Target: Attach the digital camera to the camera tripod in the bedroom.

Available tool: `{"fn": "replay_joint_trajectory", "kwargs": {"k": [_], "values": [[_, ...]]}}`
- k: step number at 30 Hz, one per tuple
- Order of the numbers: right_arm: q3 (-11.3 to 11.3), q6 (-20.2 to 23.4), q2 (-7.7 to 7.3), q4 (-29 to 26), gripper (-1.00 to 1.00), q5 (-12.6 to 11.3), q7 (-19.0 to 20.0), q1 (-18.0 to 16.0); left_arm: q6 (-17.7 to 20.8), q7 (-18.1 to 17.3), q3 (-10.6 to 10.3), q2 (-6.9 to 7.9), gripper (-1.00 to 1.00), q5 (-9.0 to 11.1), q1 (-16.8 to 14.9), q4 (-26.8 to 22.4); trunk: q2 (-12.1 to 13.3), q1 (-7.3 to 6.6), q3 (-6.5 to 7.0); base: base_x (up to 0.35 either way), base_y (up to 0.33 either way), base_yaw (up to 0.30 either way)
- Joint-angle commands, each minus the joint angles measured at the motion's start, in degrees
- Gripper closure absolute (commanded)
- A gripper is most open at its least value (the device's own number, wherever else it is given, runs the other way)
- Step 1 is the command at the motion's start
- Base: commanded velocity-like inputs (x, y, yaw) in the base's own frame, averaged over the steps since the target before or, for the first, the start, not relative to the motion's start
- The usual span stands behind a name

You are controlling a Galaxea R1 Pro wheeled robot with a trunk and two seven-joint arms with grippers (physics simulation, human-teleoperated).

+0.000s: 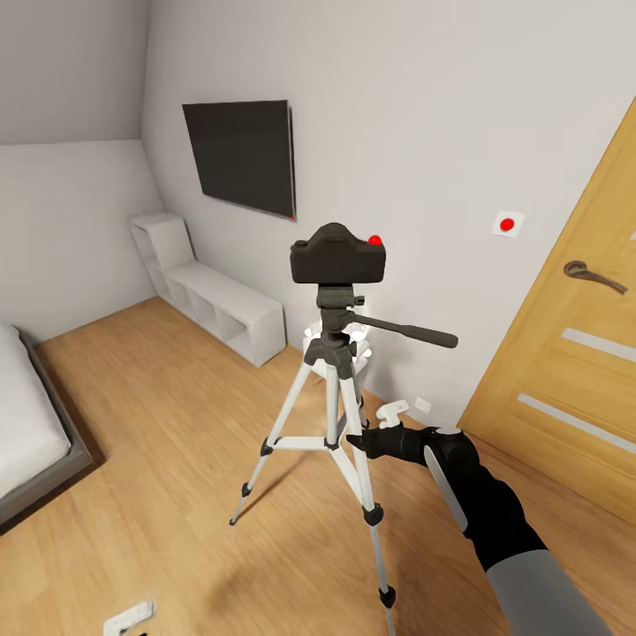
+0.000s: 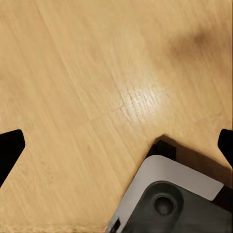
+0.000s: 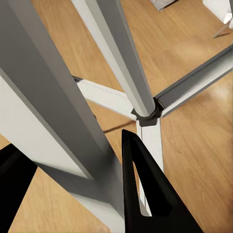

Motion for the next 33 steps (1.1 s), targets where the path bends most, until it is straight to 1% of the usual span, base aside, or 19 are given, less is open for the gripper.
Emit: {"fn": "replay_joint_trajectory", "kwargs": {"k": [1, 3, 4, 7, 8, 12, 15, 20, 24, 28, 33], "values": [[0.1, 0.1, -0.03, 0.0, 1.00, 0.7, -0.1, 0.0, 0.0, 0.1, -0.6, -0.05, -1.00, 0.4, 0.6, 0.0, -0.1, 0.04, -0.11, 0.000, 0.000, 0.000], [0.1, 0.1, -0.01, 0.0, 1.00, 0.7, -0.1, 0.0, 0.1, 0.1, -0.6, -0.16, -1.00, 0.4, 1.9, 0.0, -0.1, 0.04, -0.11, 0.000, 0.000, 0.000], [0.1, 0.1, -0.02, 0.0, 1.00, 0.7, -0.1, 0.0, 0.1, -0.1, -0.6, -0.32, -1.00, 0.3, 3.2, 0.0, -0.1, 0.04, -0.11, 0.000, 0.000, 0.000], [0.1, 0.1, 0.00, 0.0, 1.00, 0.7, -0.1, 0.0, 0.2, -0.6, -0.7, -0.72, -1.00, 0.2, 5.1, 0.0, -0.1, 0.04, -0.11, 0.000, 0.000, 0.000], [0.1, 0.1, -0.01, 0.0, 1.00, 0.7, -0.1, 0.0, 0.1, -0.9, -0.7, -1.05, -1.00, 0.2, 6.2, 0.0, -0.1, 0.04, -0.11, 0.000, 0.000, 0.000], [0.1, 0.1, -0.01, 0.0, 1.00, 0.7, -0.1, 0.0, 0.2, -1.3, -0.7, -1.81, -1.00, 0.1, 8.4, 0.0, -0.1, 0.04, -0.11, 0.000, 0.000, 0.000], [0.1, 0.1, 0.00, 0.0, 1.00, 0.7, -0.1, 0.0, 0.2, -1.4, -0.7, -2.50, -1.00, 0.0, 9.7, 0.0, -0.1, 0.04, -0.11, 0.000, 0.000, 0.000], [0.1, 0.1, 0.00, 0.0, 1.00, 0.7, -0.1, 0.0, 0.7, -1.5, -0.7, -3.04, -1.00, 0.0, 10.7, 0.0, -0.1, 0.04, -0.11, 0.000, 0.000, 0.000], [0.1, 0.1, -0.01, 0.0, 1.00, 0.7, -0.1, 0.0, 1.6, -1.5, -0.8, -3.52, -1.00, 0.0, 12.9, 0.0, -0.1, 0.04, -0.11, 0.000, 0.000, 0.000], [0.1, 0.1, -0.04, 0.0, 1.00, 0.7, -0.1, 0.0, 1.2, -1.6, -0.7, -3.83, -1.00, 0.0, 14.5, 0.0, -0.1, 0.04, -0.11, 0.000, 0.000, 0.000], [0.1, 0.1, -0.05, 0.0, 1.00, 0.7, -0.1, 0.0, 1.0, -1.6, -0.7, -3.93, -1.00, 0.0, 15.0, 0.0, -0.1, 0.04, -0.11, 0.000, 0.000, 0.000]]}}
